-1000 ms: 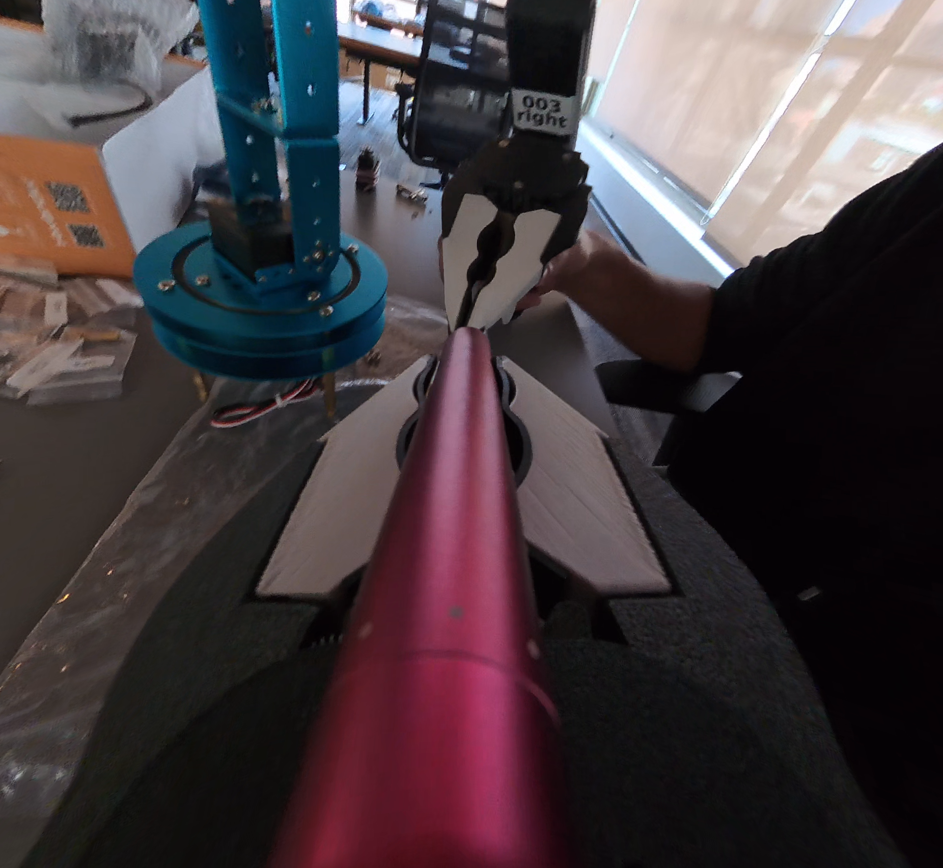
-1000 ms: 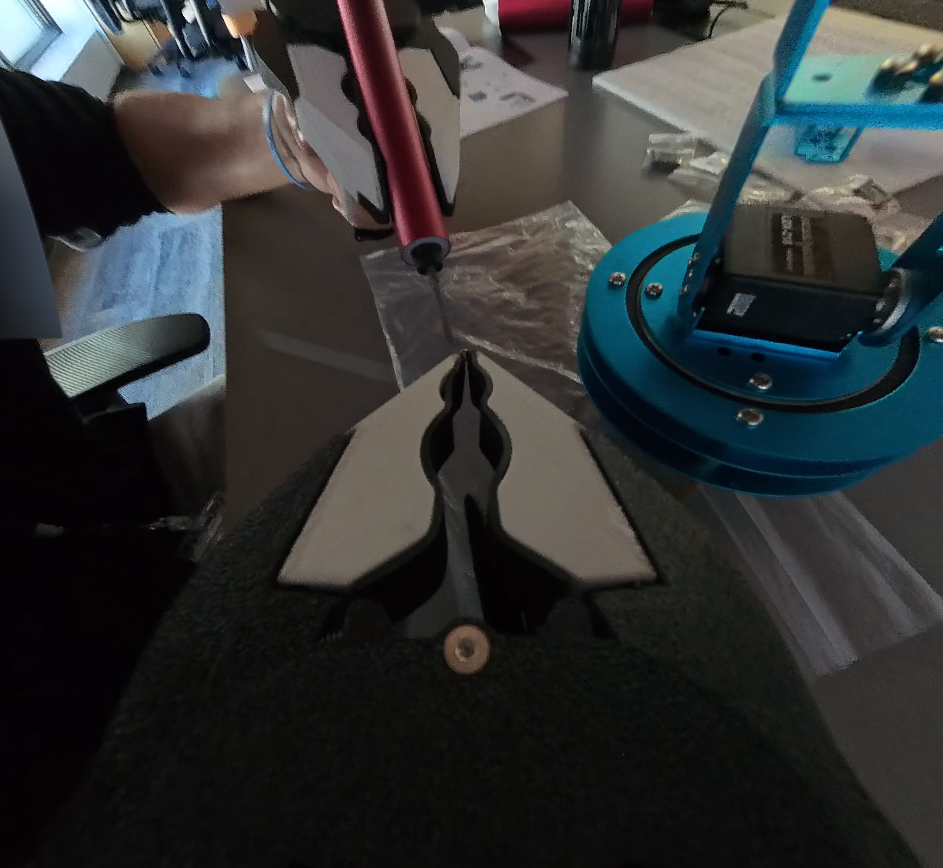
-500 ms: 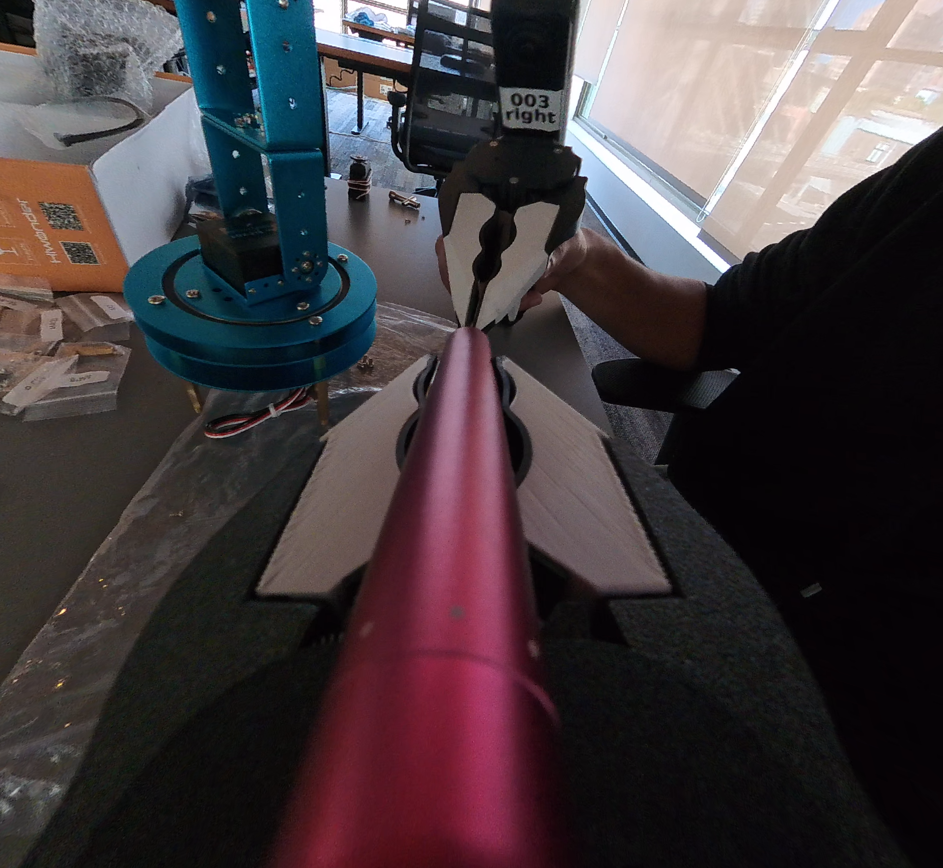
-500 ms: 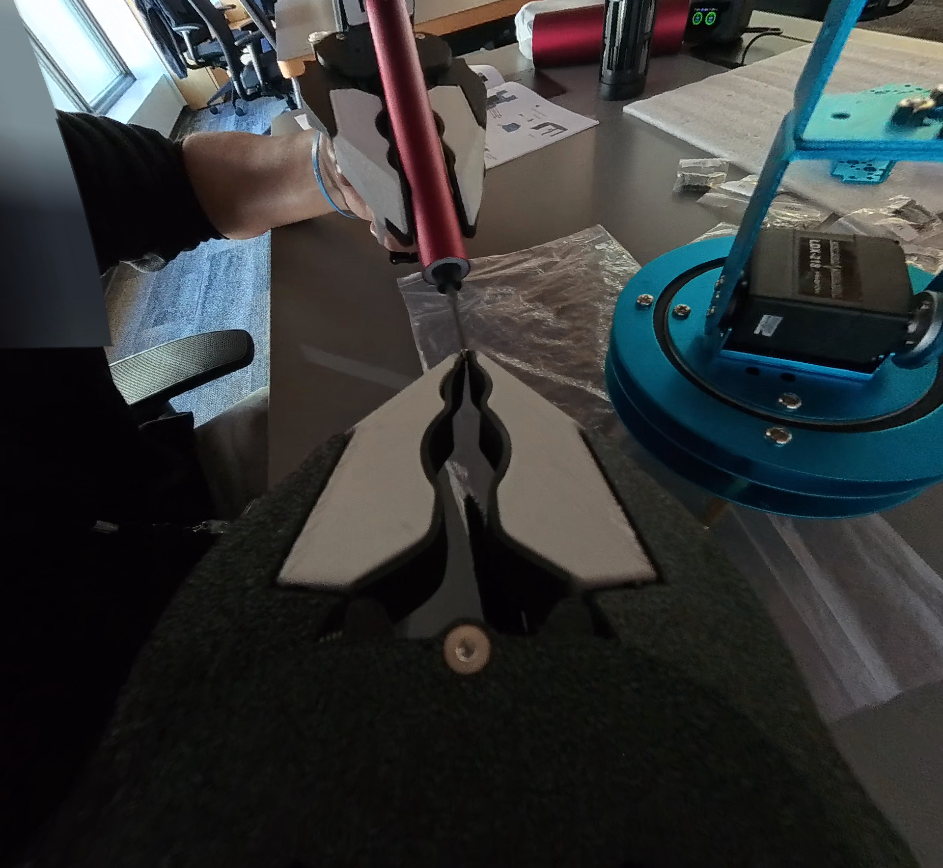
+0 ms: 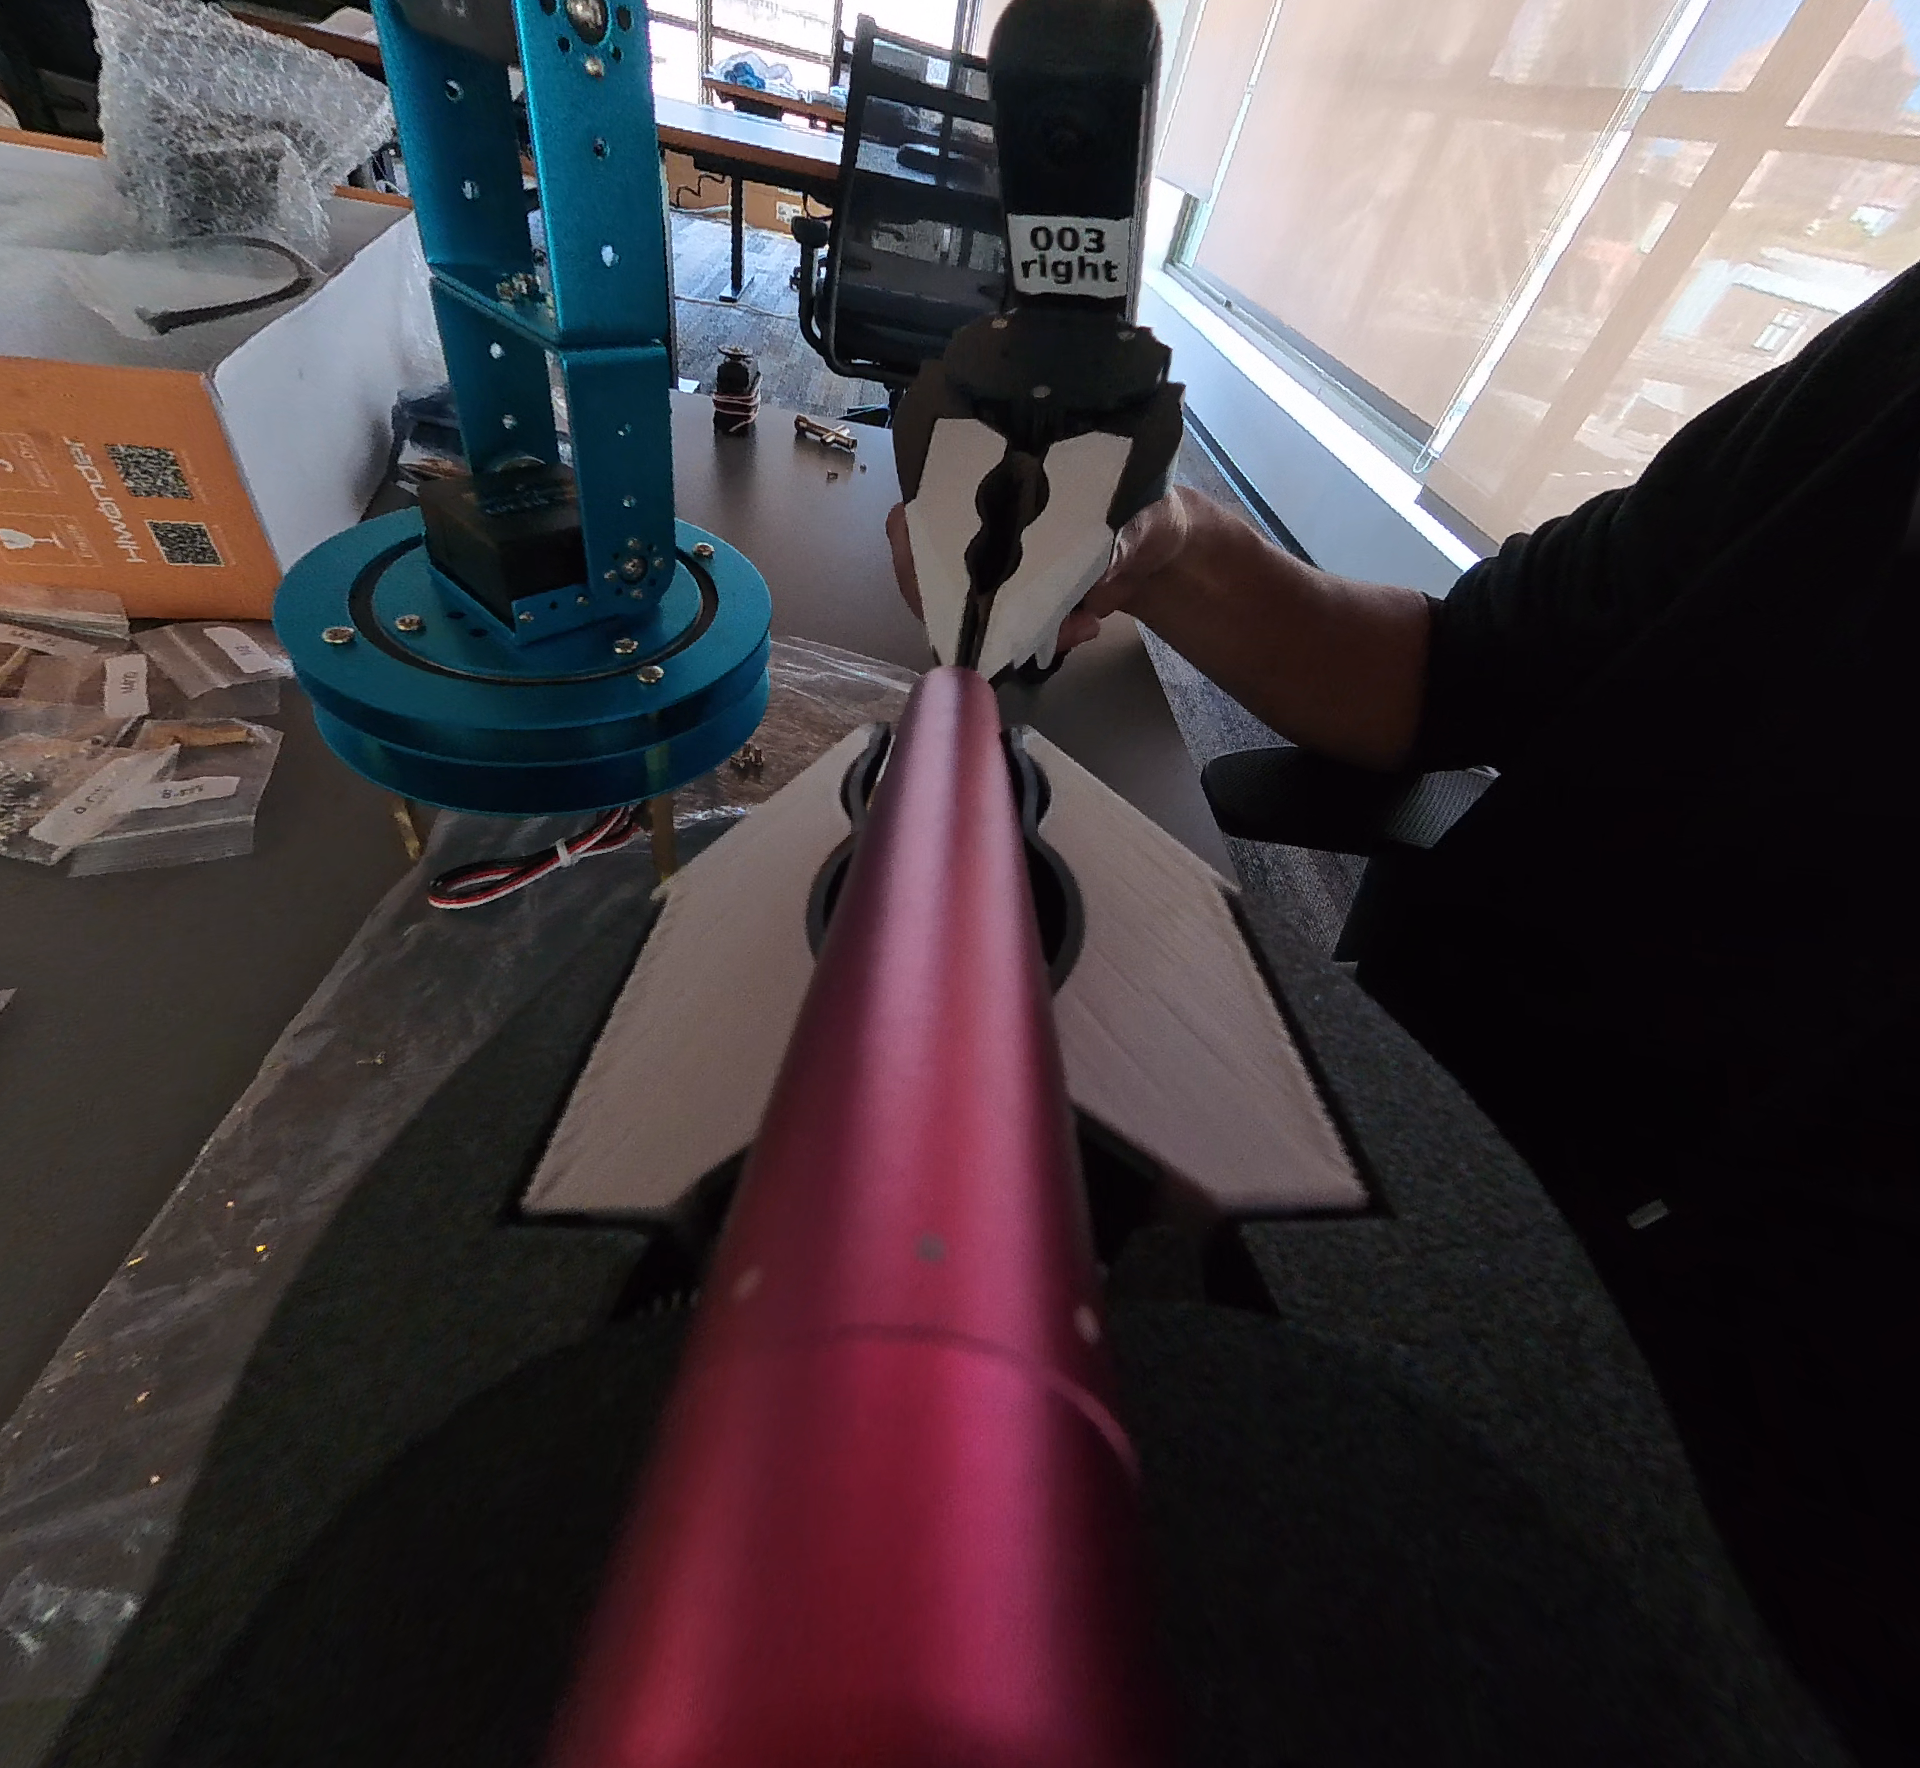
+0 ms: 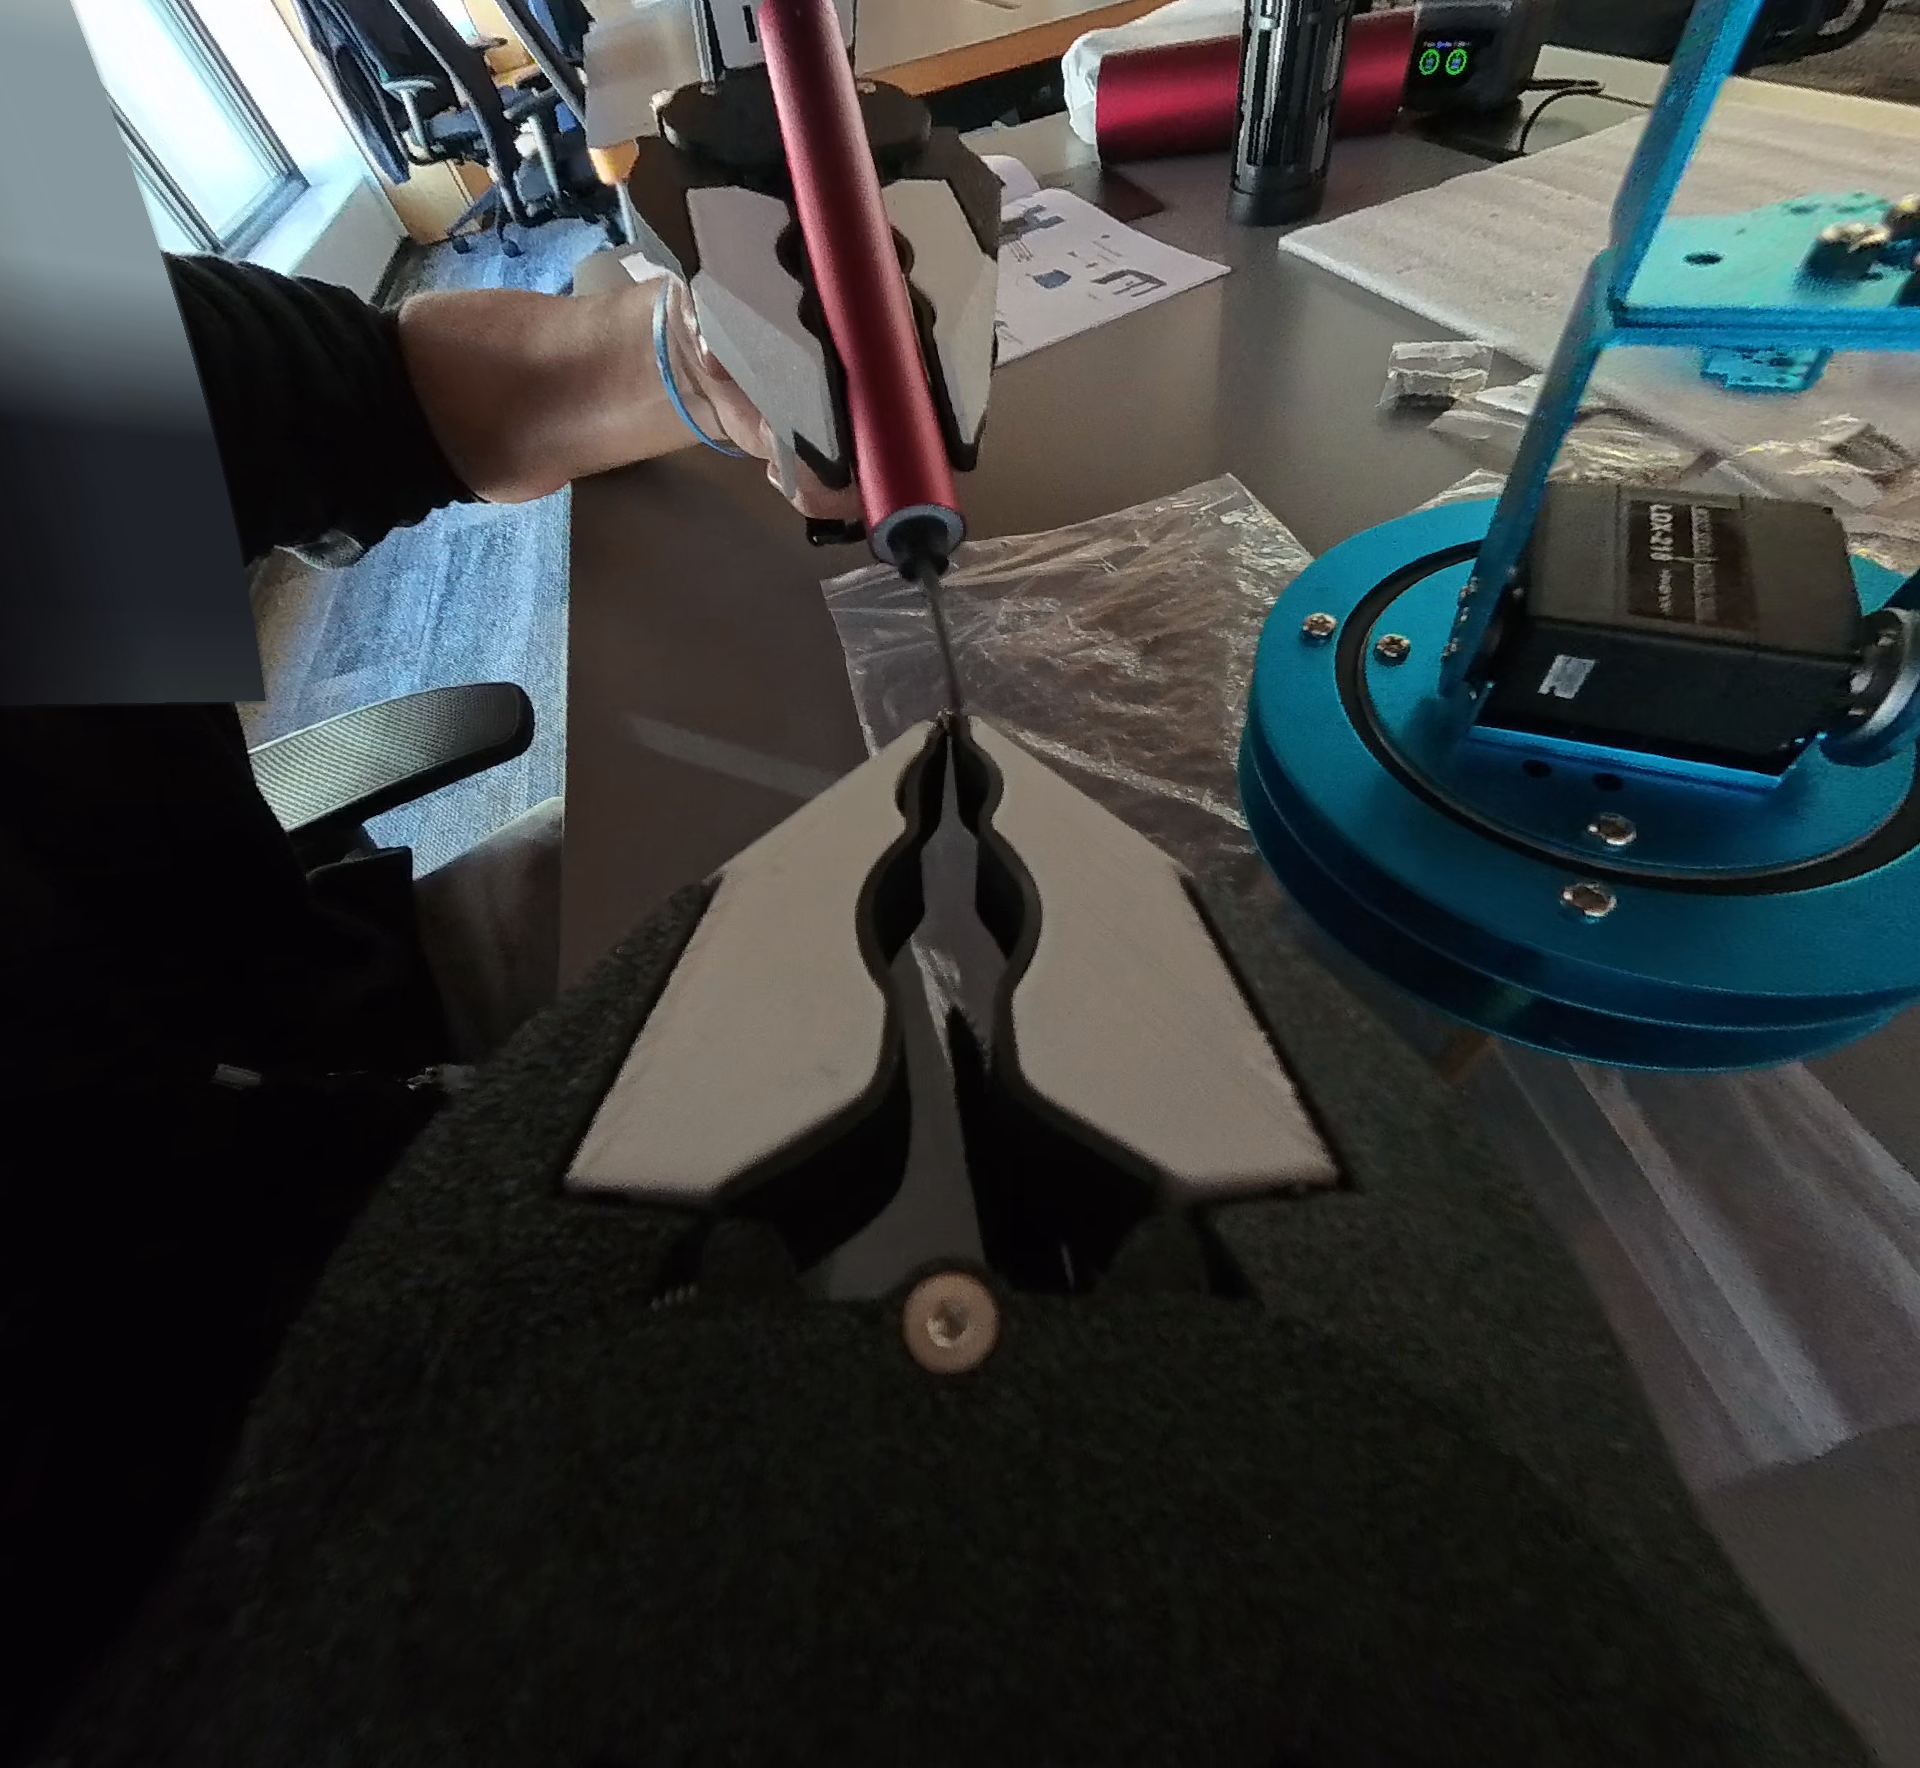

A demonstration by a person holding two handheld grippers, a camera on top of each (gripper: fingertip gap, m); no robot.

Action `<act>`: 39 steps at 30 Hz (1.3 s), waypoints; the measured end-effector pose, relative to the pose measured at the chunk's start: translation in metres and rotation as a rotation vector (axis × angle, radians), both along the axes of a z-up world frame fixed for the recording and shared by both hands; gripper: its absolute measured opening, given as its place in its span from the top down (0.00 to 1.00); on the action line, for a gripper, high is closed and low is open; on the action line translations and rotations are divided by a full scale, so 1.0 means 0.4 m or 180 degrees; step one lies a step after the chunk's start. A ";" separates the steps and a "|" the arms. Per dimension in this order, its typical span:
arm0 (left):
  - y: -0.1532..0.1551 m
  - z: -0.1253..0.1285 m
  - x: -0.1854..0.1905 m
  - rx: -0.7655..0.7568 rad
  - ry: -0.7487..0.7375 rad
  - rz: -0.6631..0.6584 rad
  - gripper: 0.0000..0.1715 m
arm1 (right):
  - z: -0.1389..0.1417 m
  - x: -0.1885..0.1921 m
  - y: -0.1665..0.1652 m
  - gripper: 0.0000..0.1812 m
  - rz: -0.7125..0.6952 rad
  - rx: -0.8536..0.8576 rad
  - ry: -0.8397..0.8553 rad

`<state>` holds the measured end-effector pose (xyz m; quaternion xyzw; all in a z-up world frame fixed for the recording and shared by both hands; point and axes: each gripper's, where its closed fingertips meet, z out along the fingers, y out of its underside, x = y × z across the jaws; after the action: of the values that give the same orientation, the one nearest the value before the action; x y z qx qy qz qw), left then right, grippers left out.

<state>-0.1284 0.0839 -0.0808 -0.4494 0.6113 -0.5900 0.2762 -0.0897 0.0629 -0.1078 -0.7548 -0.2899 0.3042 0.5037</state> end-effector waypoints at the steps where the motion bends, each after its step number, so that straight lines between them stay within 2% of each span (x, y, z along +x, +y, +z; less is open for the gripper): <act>1: 0.001 0.001 0.000 0.0001 -0.0011 0.0009 0.88 | 0.003 0.000 0.000 1.00 0.0004 -0.0008 0.0037; 15: -0.005 0.015 -0.005 -0.0023 -0.0071 -0.0012 0.88 | 0.017 0.002 -0.002 1.00 0.0004 0.0039 0.0123; 23: -0.014 0.024 -0.002 0.0233 -0.0238 0.0103 0.88 | 0.024 0.016 0.003 1.00 -0.0066 0.0096 0.0166; 27: -0.009 0.079 -0.013 0.0140 -0.0550 0.0208 0.88 | 0.049 0.012 -0.001 1.00 -0.0003 0.0138 0.0508; 30: 0.000 0.111 -0.023 0.0144 -0.0802 0.0316 0.88 | 0.099 0.014 0.002 1.00 0.0010 0.0289 0.1040; 32: 0.000 0.121 -0.026 0.0457 -0.1021 0.0487 0.87 | 0.135 0.009 -0.002 1.00 0.0050 0.0380 0.1376; 35: -0.028 0.120 -0.029 0.1246 -0.1311 0.0660 0.87 | 0.163 0.007 -0.014 1.00 0.0038 0.0665 0.1370; 37: -0.048 0.106 -0.025 0.1953 -0.1466 0.0804 0.87 | 0.164 0.006 -0.019 1.00 0.0048 0.0675 0.1393; 39: -0.067 0.096 -0.024 0.2396 -0.1575 0.0890 0.87 | 0.163 0.001 -0.023 1.00 0.0079 0.0660 0.1408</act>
<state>-0.1382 0.0571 -0.0425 -0.2420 0.6321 -0.3738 0.6341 -0.0893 0.0536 -0.0427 -0.6104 -0.2115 0.4368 0.6260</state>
